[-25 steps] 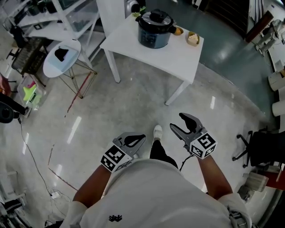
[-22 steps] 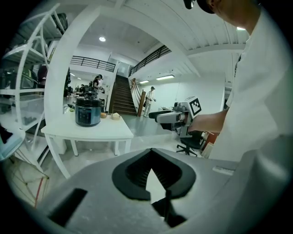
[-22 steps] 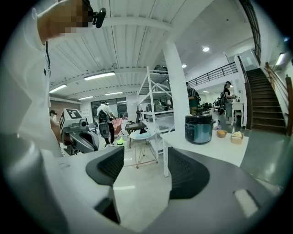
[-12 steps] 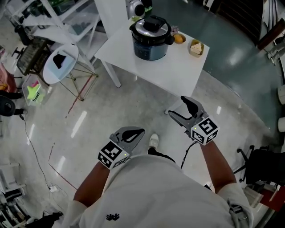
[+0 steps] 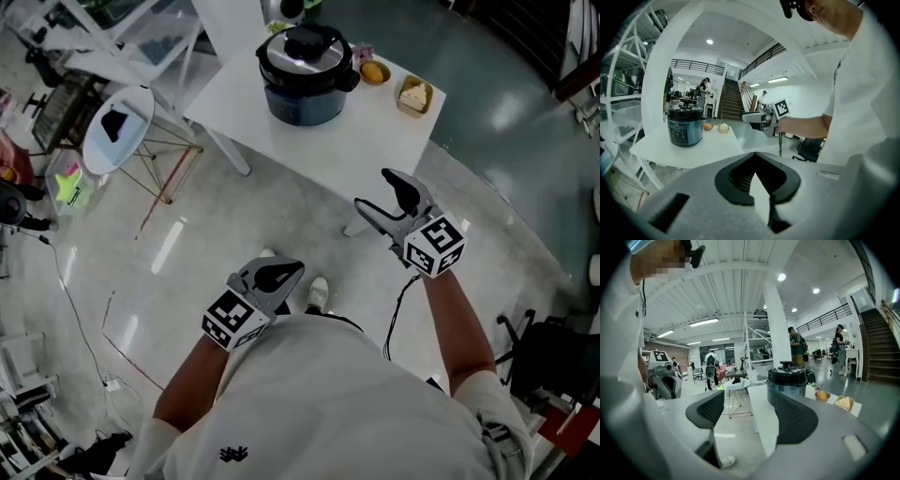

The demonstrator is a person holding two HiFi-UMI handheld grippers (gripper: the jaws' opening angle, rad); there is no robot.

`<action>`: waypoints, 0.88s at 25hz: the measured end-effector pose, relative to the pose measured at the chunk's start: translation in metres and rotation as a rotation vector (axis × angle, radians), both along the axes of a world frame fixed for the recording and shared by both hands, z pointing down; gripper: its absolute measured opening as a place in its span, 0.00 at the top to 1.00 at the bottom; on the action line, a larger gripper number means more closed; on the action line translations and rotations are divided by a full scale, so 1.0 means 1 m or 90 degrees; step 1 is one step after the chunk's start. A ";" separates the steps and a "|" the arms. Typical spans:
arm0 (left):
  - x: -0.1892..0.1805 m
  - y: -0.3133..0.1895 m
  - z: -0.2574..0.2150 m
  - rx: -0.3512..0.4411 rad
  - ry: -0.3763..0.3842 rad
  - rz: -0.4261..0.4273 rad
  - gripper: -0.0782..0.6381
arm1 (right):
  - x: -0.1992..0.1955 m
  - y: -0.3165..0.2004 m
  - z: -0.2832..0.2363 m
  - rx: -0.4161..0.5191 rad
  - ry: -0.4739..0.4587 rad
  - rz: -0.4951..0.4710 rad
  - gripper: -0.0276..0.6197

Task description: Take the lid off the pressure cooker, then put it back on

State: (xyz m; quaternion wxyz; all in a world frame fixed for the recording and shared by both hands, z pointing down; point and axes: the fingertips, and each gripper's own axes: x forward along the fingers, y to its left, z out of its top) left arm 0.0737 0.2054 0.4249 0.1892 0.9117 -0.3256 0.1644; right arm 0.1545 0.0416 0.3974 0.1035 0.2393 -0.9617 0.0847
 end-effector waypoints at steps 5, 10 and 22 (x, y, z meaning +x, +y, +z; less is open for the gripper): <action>-0.006 -0.039 0.002 0.009 0.005 0.013 0.88 | -0.008 -0.043 -0.005 0.017 0.012 0.006 0.42; -0.026 -0.086 0.003 0.018 0.015 0.038 0.88 | -0.026 -0.093 -0.015 0.031 0.024 0.022 0.43; -0.105 -0.197 -0.013 0.040 0.029 0.107 0.88 | -0.113 -0.234 -0.035 0.069 0.074 0.027 0.43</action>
